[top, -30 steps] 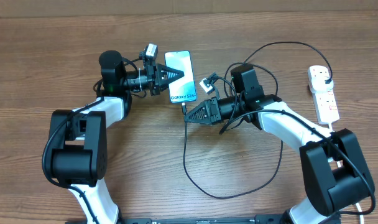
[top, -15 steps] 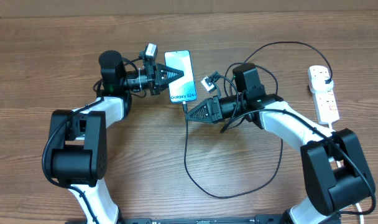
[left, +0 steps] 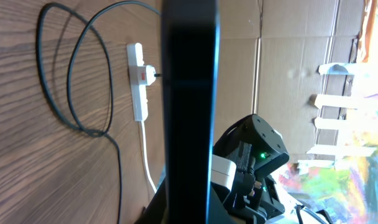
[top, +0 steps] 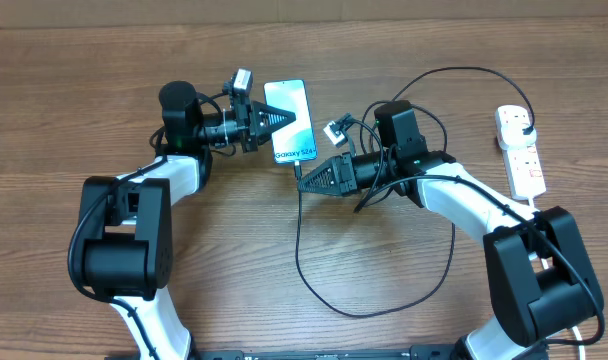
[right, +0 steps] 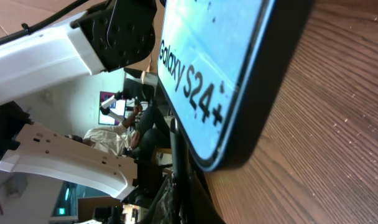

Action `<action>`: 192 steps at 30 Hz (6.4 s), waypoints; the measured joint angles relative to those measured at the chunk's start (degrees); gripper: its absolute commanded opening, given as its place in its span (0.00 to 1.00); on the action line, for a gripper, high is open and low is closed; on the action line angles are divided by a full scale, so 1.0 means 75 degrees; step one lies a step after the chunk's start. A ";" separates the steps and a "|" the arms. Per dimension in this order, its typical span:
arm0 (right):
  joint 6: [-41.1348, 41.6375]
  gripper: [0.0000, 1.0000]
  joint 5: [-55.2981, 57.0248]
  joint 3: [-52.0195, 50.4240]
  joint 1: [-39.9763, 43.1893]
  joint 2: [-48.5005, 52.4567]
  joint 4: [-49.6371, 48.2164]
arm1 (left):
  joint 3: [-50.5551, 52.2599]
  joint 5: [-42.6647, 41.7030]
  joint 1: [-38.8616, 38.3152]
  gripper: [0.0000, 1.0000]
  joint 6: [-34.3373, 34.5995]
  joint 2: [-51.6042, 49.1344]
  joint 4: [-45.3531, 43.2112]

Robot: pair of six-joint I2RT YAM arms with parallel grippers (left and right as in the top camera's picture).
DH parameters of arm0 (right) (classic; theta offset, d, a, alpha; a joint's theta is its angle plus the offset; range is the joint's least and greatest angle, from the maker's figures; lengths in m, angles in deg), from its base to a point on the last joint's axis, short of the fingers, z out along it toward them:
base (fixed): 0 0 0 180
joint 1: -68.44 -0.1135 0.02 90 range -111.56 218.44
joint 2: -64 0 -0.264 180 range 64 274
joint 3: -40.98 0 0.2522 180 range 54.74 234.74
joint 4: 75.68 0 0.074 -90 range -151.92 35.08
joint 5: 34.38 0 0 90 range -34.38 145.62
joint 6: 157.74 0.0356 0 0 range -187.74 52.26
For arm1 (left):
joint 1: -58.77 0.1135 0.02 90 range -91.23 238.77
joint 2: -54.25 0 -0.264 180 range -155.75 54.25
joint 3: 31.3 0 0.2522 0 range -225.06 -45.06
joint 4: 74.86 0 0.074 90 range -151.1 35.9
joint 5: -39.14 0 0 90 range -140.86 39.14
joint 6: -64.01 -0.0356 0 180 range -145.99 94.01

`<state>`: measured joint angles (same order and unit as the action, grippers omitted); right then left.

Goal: Plug charger to phone and switch on socket
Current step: 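Push the USB-C plug into the phone's port with the right gripper, then release the plug and pull the right gripper back toward the power strip, then lower the phone onto the table with the left gripper and release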

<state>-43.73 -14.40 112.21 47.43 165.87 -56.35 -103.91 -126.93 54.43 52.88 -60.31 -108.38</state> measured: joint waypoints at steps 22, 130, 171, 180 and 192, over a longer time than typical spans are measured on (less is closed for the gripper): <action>0.0198 0.04 0.0041 -0.0015 0.0003 0.0000 -0.0119 | 0.0000 -0.0096 -0.0125 0.05 -0.0041 0.0000 -0.0274; -0.3168 0.73 0.2664 -0.0122 0.1341 -0.2002 0.4127 | -0.0577 0.2410 -0.0819 0.04 -0.4762 -0.0035 0.7399; -0.3348 0.78 0.2742 -0.0122 0.1341 -0.2002 0.4243 | -0.2454 0.3923 -0.0982 0.47 -0.7230 -0.1268 0.9652; -0.3351 0.79 0.2815 -0.0122 0.1341 -0.2002 0.4415 | -0.2486 0.4401 -0.1023 0.16 -0.6796 -0.1241 0.9847; -0.3348 0.78 0.2973 -0.0122 0.1341 -0.2002 0.4494 | -0.2506 0.4398 -0.1023 0.60 -0.6677 -0.1192 0.9885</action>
<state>-68.84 7.90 111.29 57.48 150.85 -22.65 -122.71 -93.95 46.76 2.80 -69.25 -34.24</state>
